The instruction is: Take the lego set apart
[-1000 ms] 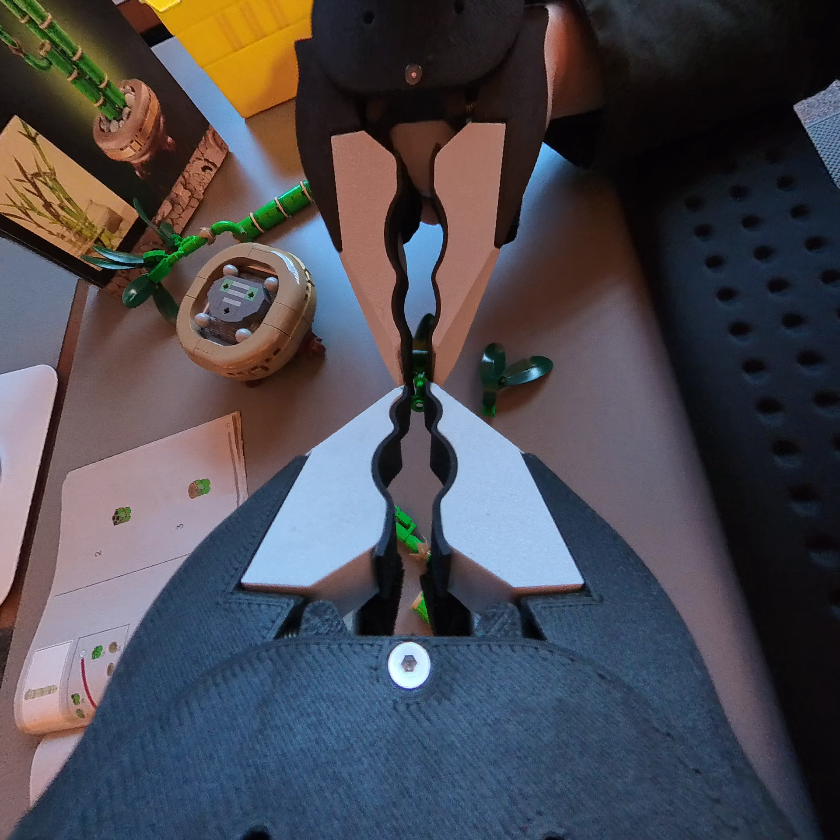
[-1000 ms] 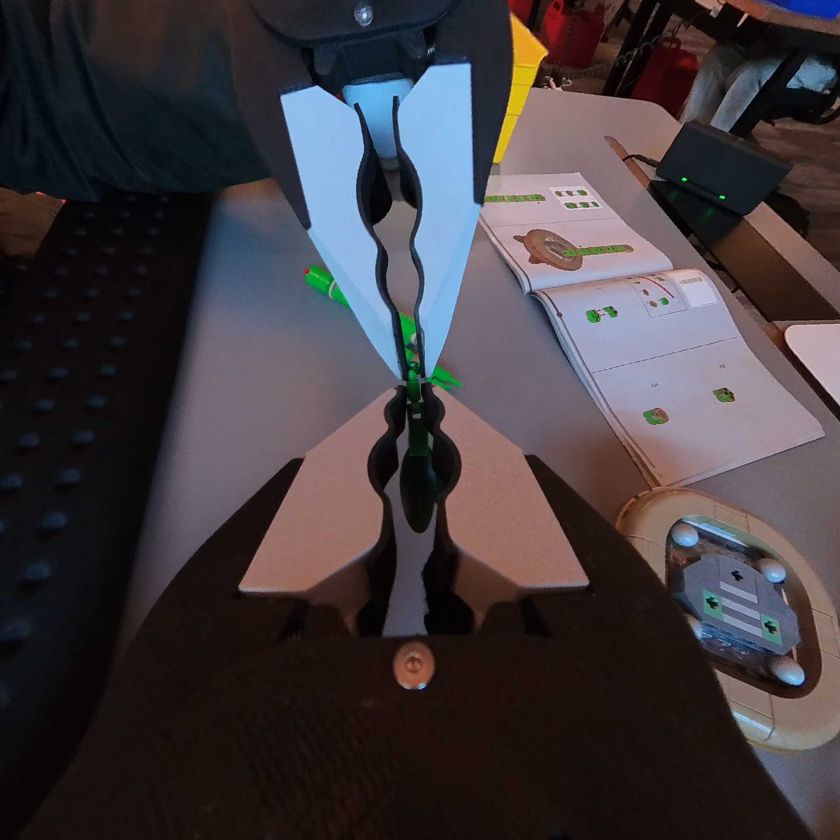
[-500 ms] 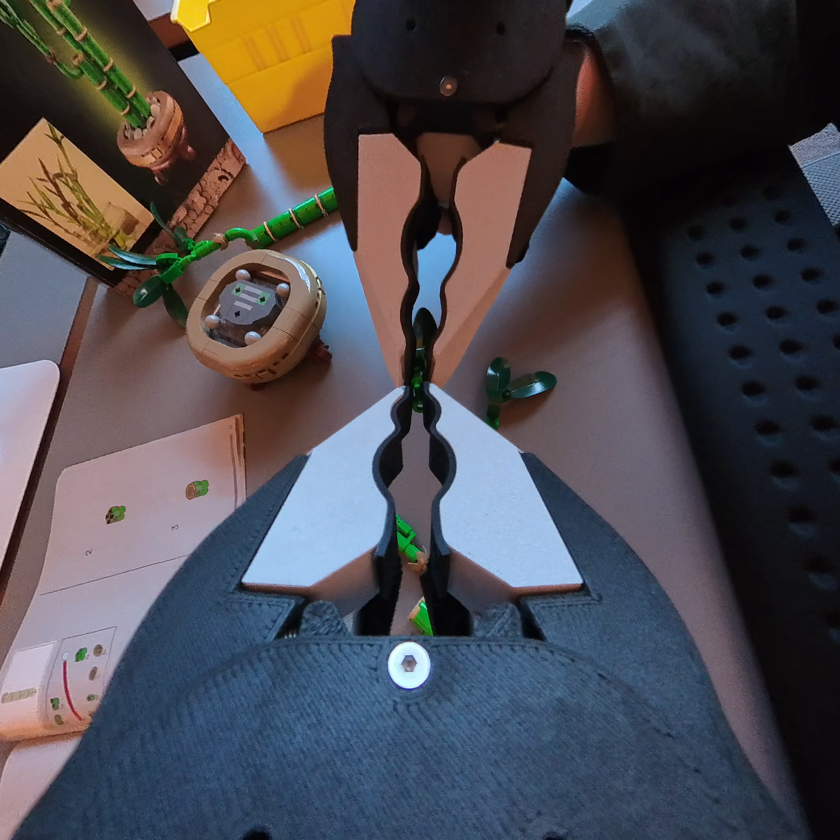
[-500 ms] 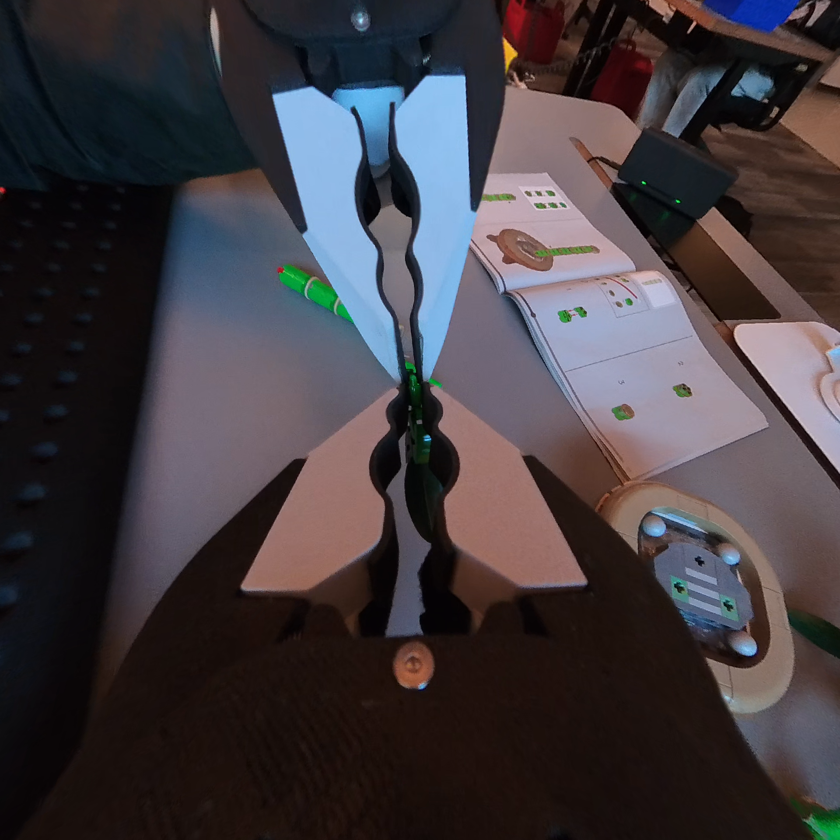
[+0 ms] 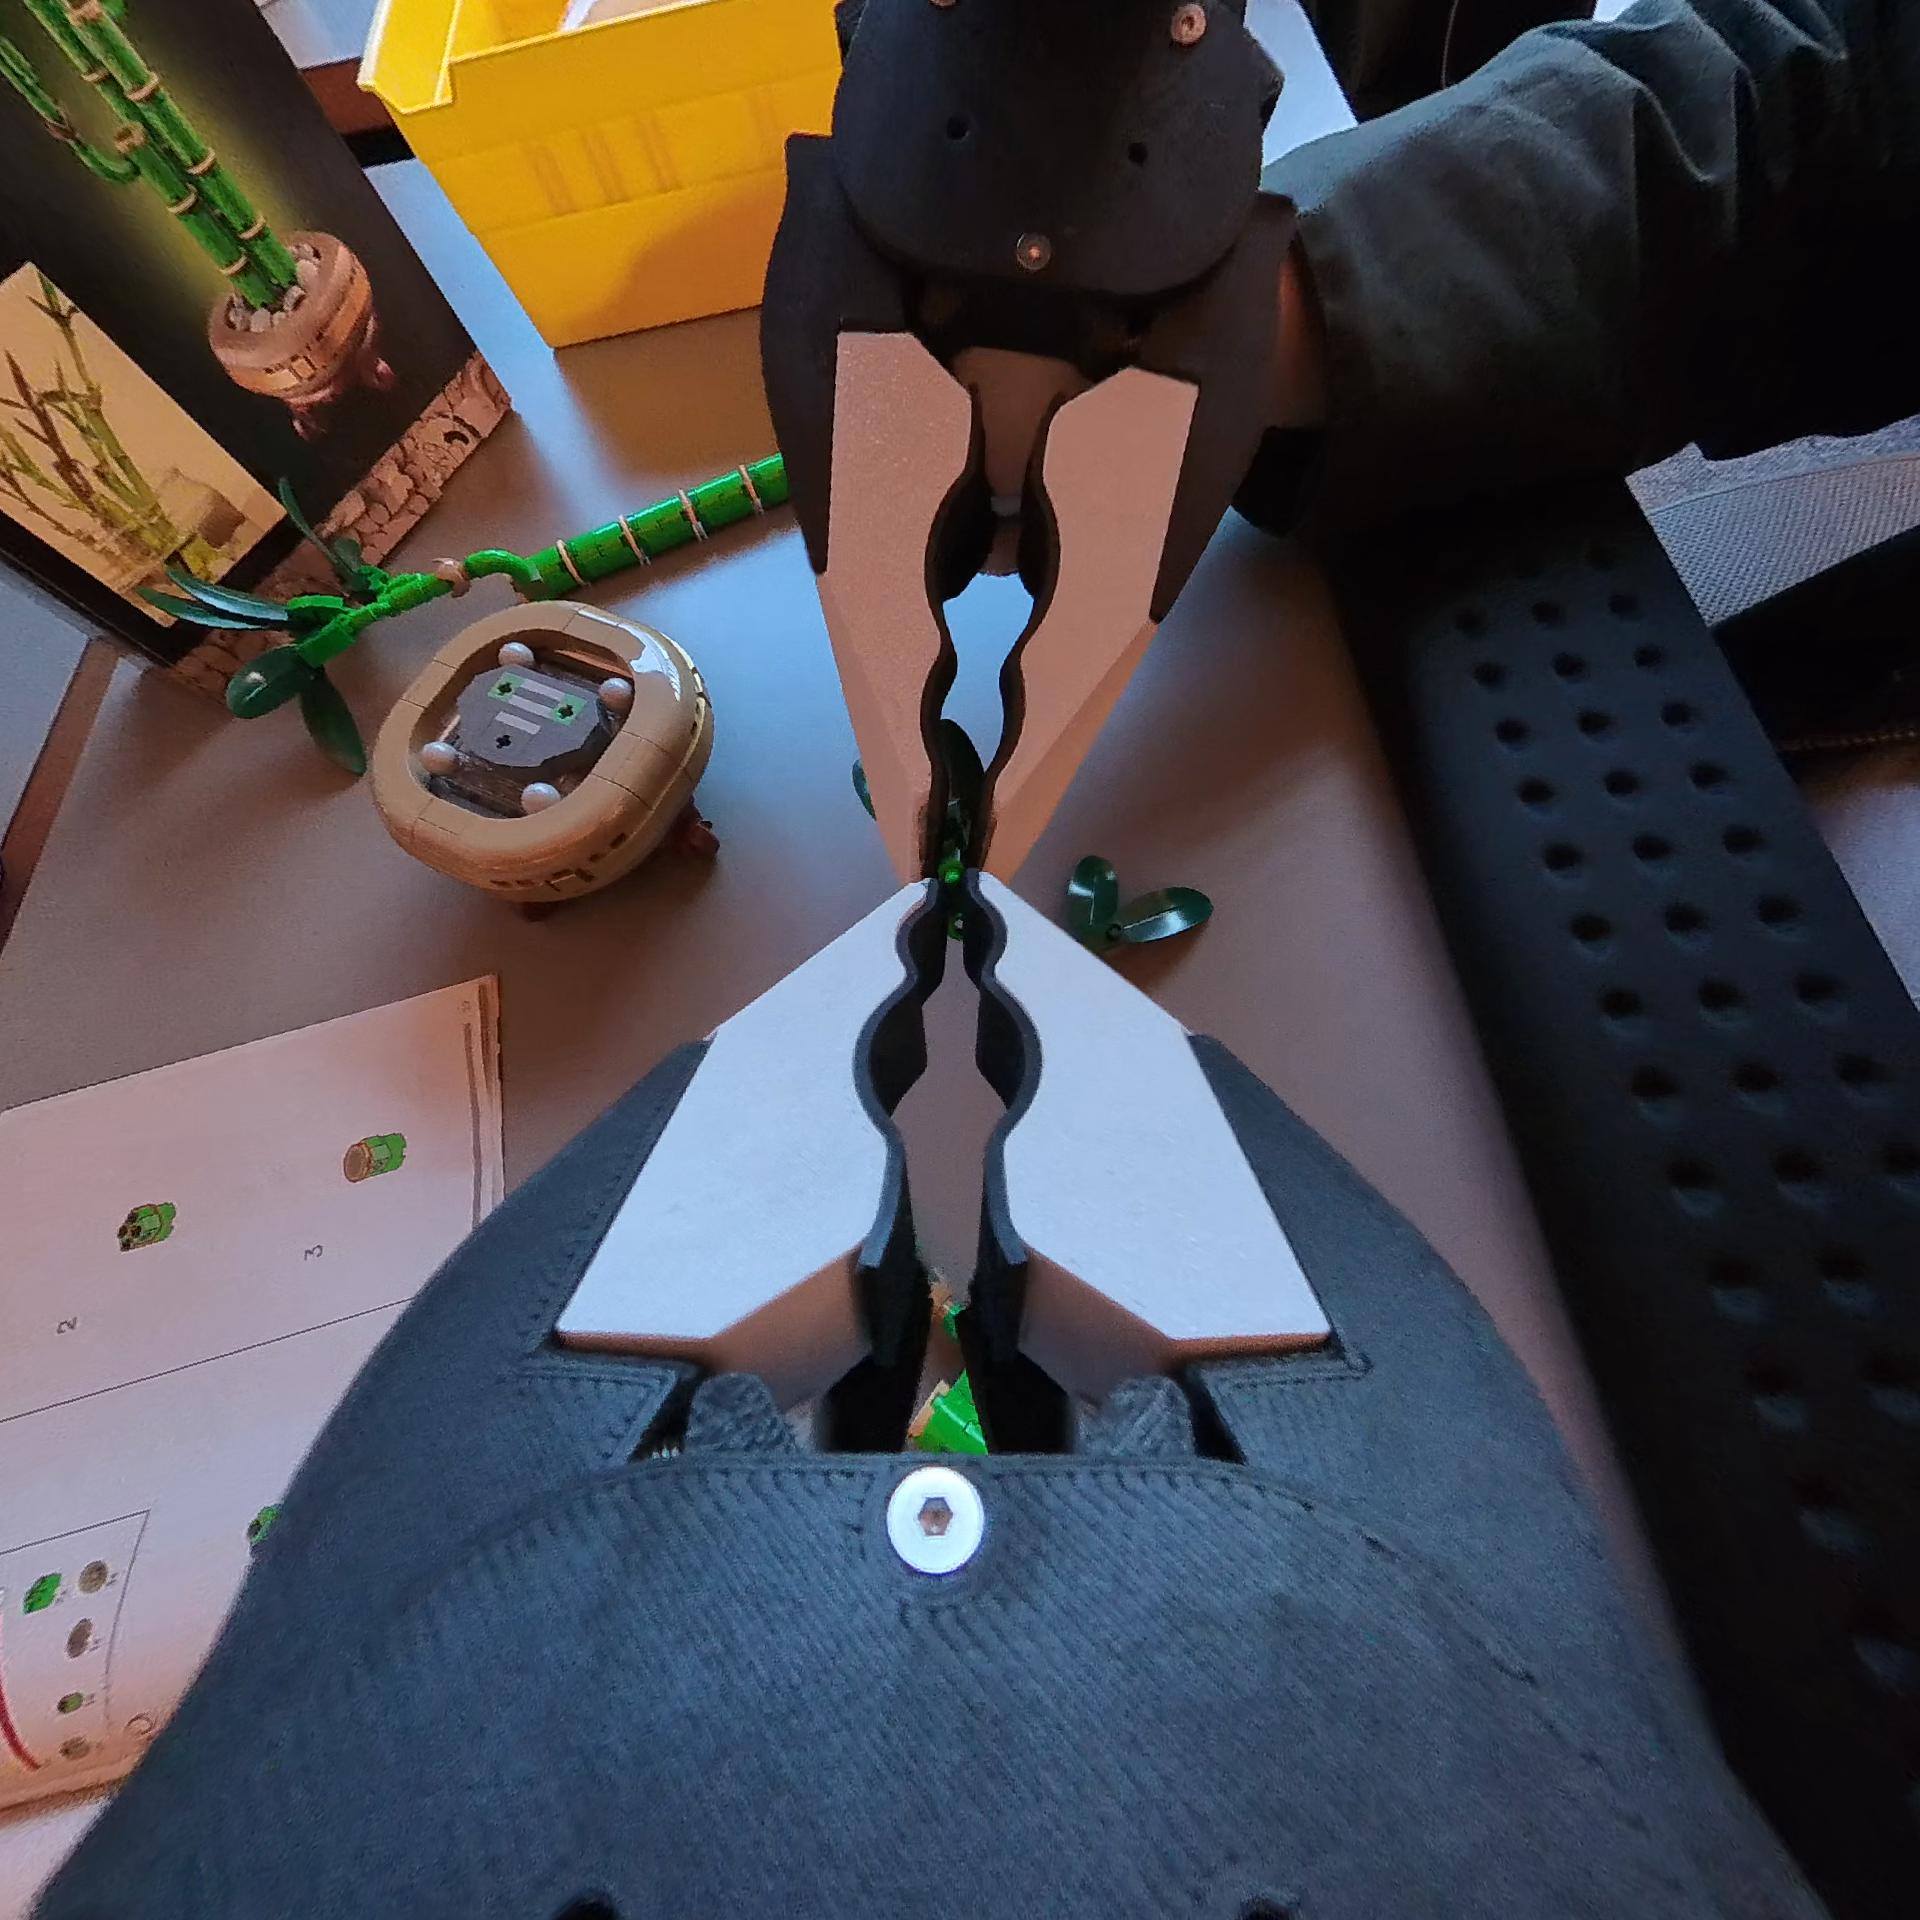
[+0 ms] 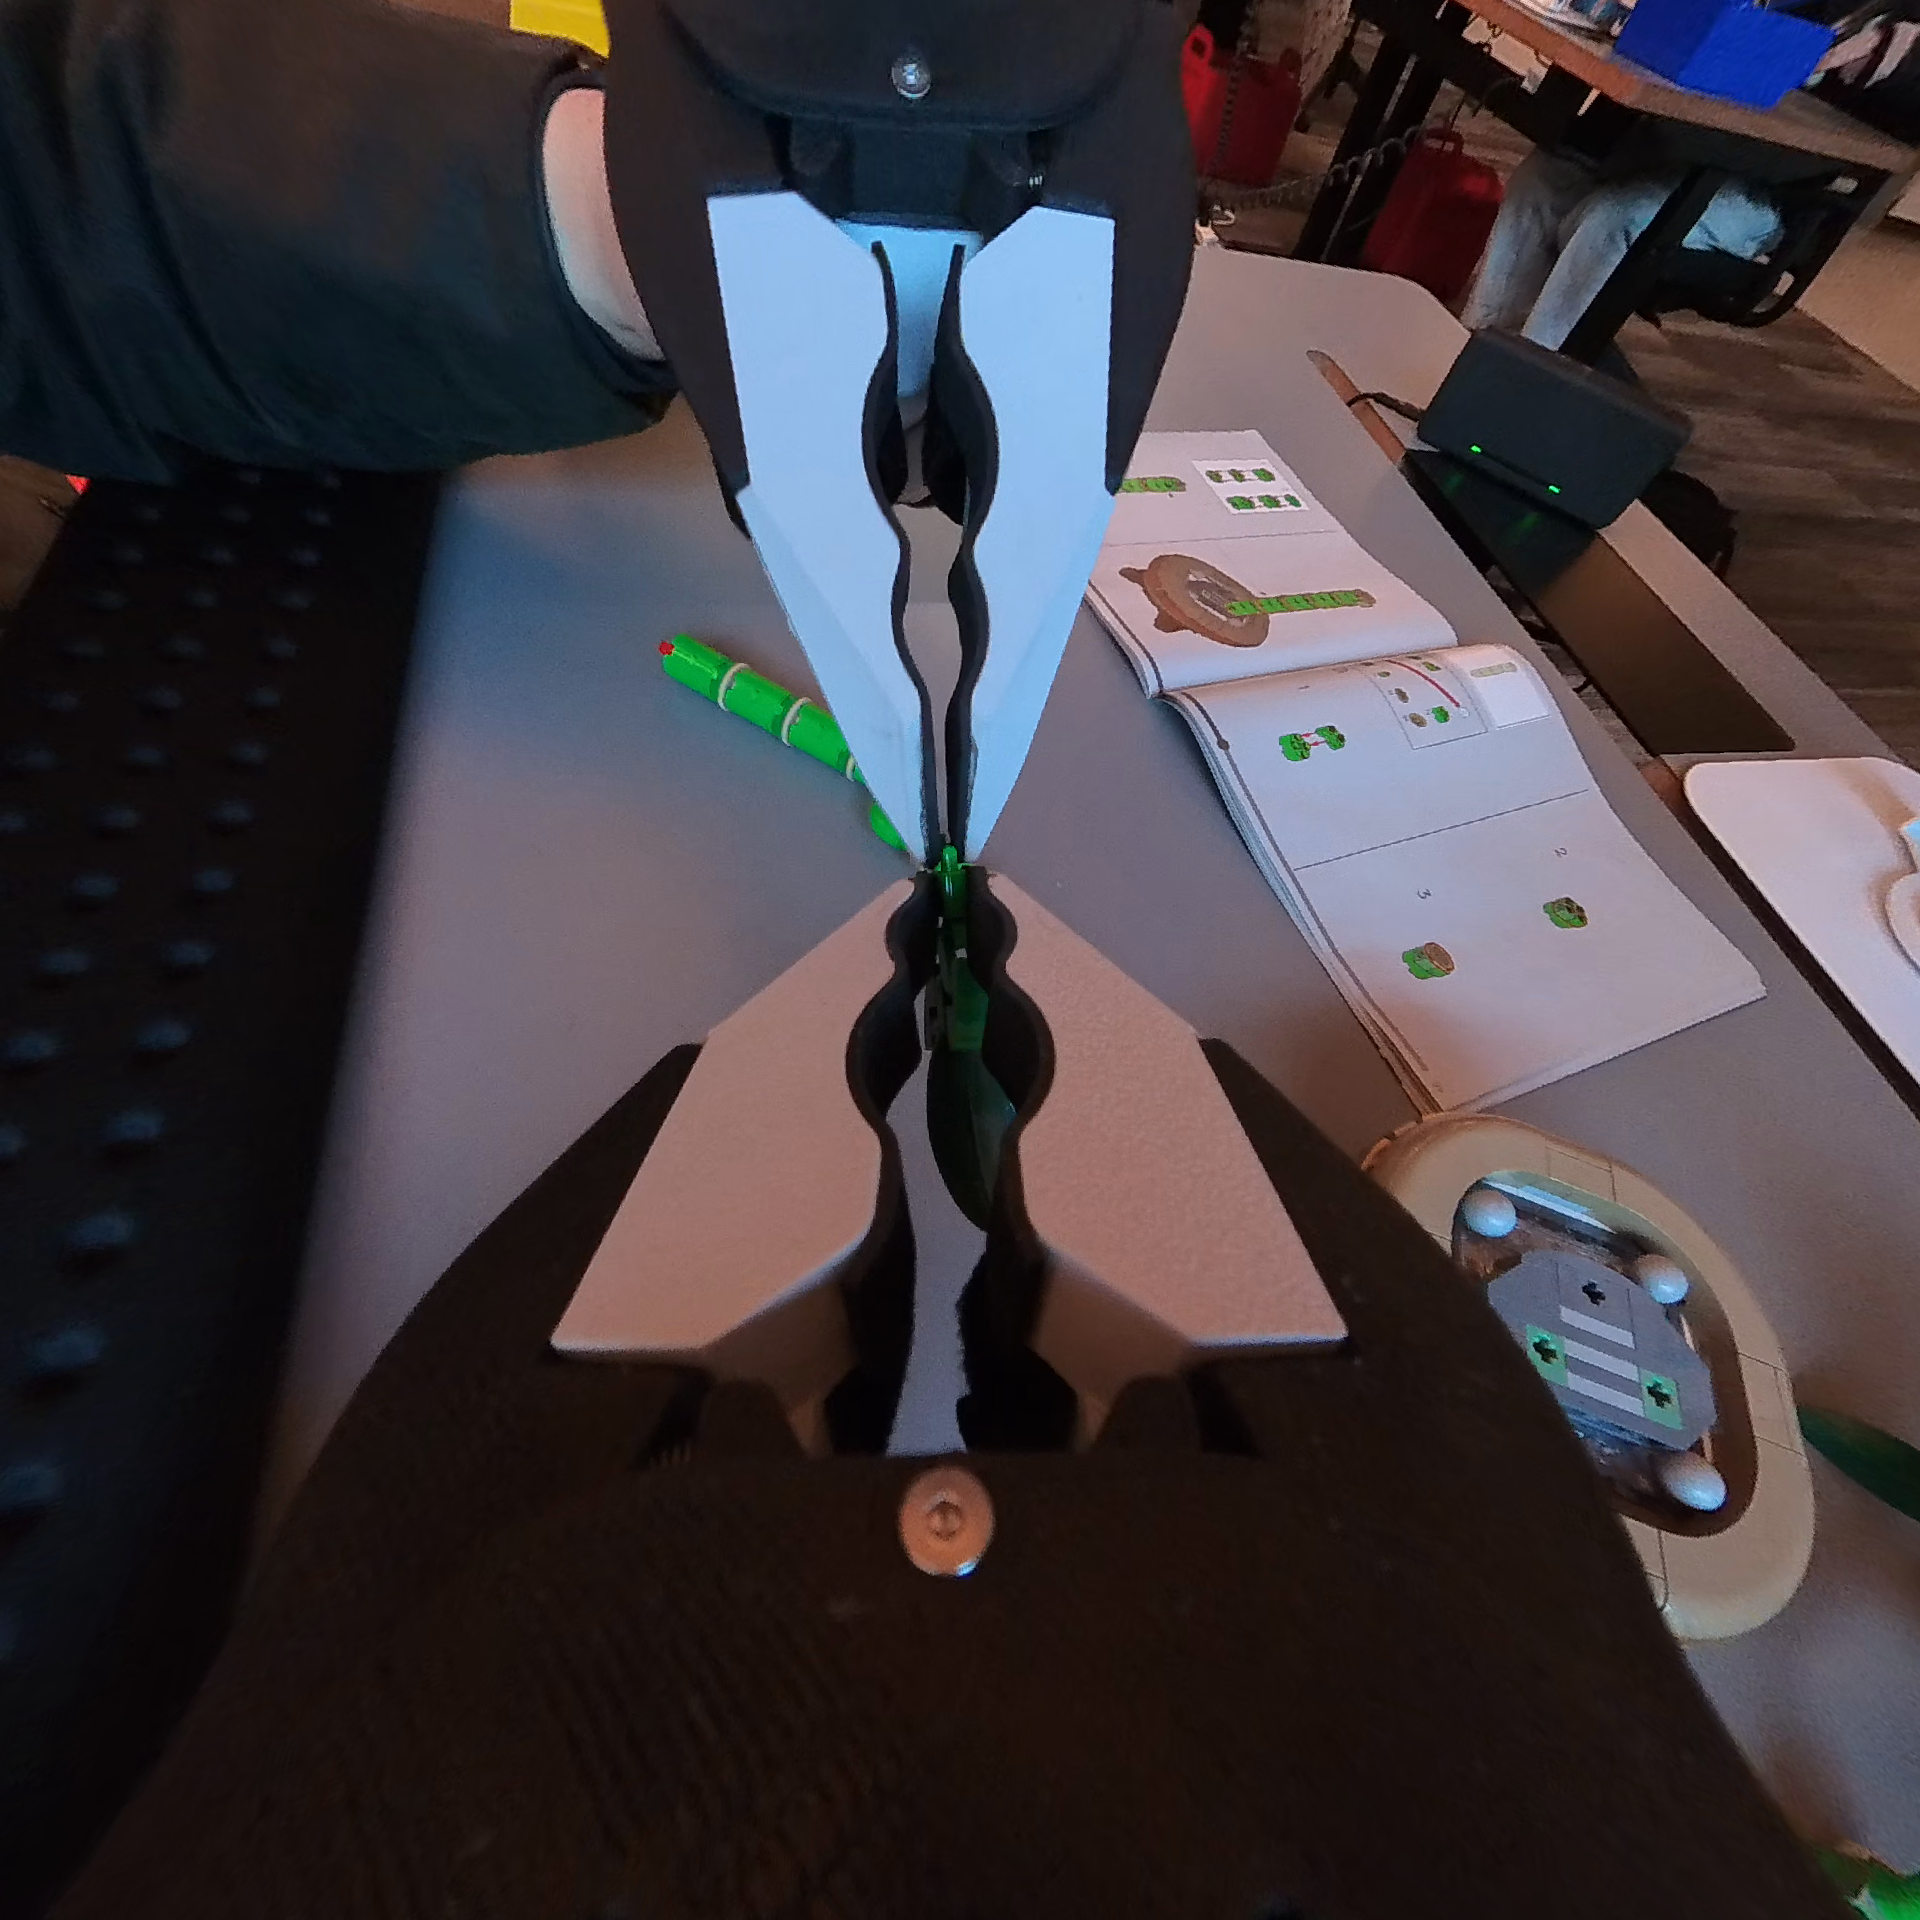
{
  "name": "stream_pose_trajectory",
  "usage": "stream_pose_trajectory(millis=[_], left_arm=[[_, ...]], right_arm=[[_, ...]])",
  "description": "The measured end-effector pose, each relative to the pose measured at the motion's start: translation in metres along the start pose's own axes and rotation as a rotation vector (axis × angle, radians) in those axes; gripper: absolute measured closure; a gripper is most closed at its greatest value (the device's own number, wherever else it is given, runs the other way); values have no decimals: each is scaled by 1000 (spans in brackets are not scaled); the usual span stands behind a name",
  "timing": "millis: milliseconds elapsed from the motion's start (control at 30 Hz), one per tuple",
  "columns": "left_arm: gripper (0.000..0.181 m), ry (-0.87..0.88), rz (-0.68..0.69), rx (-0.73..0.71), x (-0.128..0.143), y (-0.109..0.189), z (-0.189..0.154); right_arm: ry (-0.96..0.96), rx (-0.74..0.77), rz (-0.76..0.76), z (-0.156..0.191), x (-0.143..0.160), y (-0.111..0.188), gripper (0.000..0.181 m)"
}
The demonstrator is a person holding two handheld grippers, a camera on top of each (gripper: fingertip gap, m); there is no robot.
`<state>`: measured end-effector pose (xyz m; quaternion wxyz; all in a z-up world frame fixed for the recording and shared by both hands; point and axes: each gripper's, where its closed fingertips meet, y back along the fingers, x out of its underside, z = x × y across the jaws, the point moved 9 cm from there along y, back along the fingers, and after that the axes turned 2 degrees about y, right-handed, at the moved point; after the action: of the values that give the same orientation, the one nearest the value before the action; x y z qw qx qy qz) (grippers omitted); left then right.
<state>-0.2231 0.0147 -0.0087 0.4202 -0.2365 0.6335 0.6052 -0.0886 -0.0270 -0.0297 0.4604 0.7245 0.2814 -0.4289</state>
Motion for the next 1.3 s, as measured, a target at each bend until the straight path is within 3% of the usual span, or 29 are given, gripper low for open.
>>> stream_pose_trajectory(millis=[333,400,433,500,533,567,633,800,1067,1233,1300], left_arm=[[181,-2,8,24,-2,3,-1],[181,11,33,-99,4,26,12],[181,43,-71,-104,1,50,17],[181,131,-309,18,-14,92,19],[181,146,-352,29,-19,99,19],[181,140,-355,6,-19,98,20],[181,132,-343,-61,-15,80,19],[151,170,-260,-25,-18,23,9],[177,127,-118,-50,-14,-6,0],[168,128,-79,-51,-10,-10,0],[174,116,-65,-64,-9,-11,0]], right_arm=[[20,-8,20,2,-1,2,176],[94,145,283,-13,27,10,177],[69,159,236,-19,37,20,177],[-153,83,-26,-31,22,43,177],[-181,62,-139,-33,12,51,177],[-175,69,-202,-33,7,56,177],[-168,62,-192,-29,6,53,176],[-134,24,-150,-18,6,36,176],[-71,15,-106,-8,5,22,177],[-50,33,-82,-5,6,16,177],[-50,37,-76,-5,7,14,177]])
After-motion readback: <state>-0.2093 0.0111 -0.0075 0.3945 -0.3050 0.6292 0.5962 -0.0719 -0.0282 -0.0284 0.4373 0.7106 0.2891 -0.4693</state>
